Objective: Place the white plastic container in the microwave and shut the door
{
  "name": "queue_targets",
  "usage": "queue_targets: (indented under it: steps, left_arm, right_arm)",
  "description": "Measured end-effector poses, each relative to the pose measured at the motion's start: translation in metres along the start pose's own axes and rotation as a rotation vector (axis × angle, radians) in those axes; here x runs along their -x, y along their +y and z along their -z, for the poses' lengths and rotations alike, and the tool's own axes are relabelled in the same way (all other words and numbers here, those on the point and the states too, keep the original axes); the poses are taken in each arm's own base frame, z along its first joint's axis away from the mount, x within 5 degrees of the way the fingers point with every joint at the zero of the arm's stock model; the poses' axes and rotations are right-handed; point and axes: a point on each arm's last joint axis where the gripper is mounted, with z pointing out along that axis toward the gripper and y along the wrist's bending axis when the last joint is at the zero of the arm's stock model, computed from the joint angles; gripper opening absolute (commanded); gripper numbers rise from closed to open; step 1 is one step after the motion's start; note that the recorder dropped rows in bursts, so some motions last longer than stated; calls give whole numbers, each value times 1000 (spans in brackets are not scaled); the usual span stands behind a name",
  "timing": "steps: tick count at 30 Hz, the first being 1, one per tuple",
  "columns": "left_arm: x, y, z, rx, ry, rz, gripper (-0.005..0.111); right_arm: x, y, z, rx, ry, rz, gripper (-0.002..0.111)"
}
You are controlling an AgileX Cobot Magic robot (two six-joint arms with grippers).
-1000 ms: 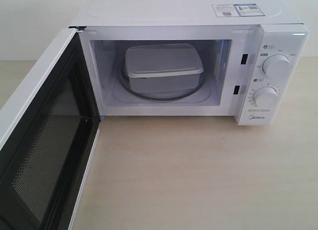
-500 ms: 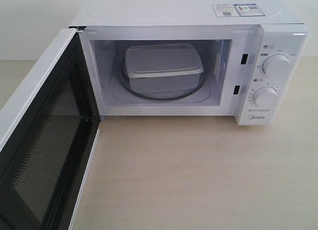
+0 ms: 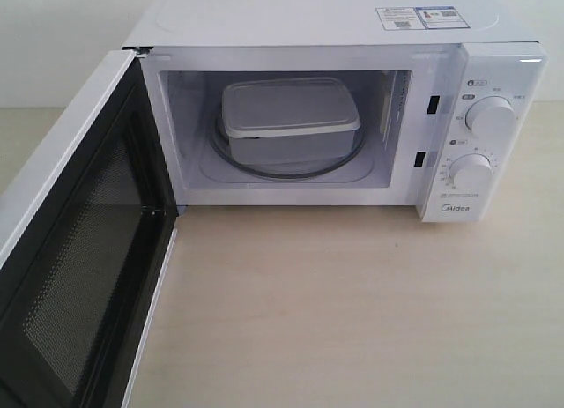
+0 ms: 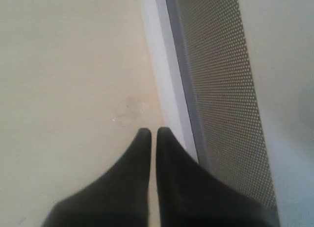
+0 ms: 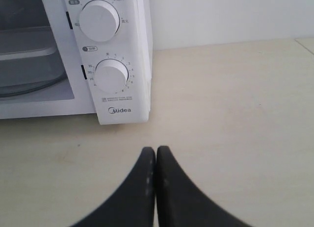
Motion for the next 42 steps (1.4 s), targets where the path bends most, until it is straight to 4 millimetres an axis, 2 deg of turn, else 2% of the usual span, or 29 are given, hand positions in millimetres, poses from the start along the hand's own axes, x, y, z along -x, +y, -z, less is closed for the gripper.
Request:
queue_targets:
  steps: [10, 16, 25, 35, 42]
  left_arm:
    - [7, -36, -7, -167, -90, -219, 4]
    - [12, -65, -21, -318, -95, -293, 4]
    - [34, -107, -49, -484, -259, -273, 4]
    - [35, -113, -49, -518, -289, -323, 4]
    - [25, -114, -37, -550, -293, -350, 4]
  right_arm:
    - [0, 0, 0, 0, 0, 0, 0]
    - [0, 0, 0, 0, 0, 0, 0]
    - [0, 0, 0, 0, 0, 0, 0]
    - [0, 0, 0, 0, 0, 0, 0]
    - [0, 0, 0, 0, 0, 0, 0]
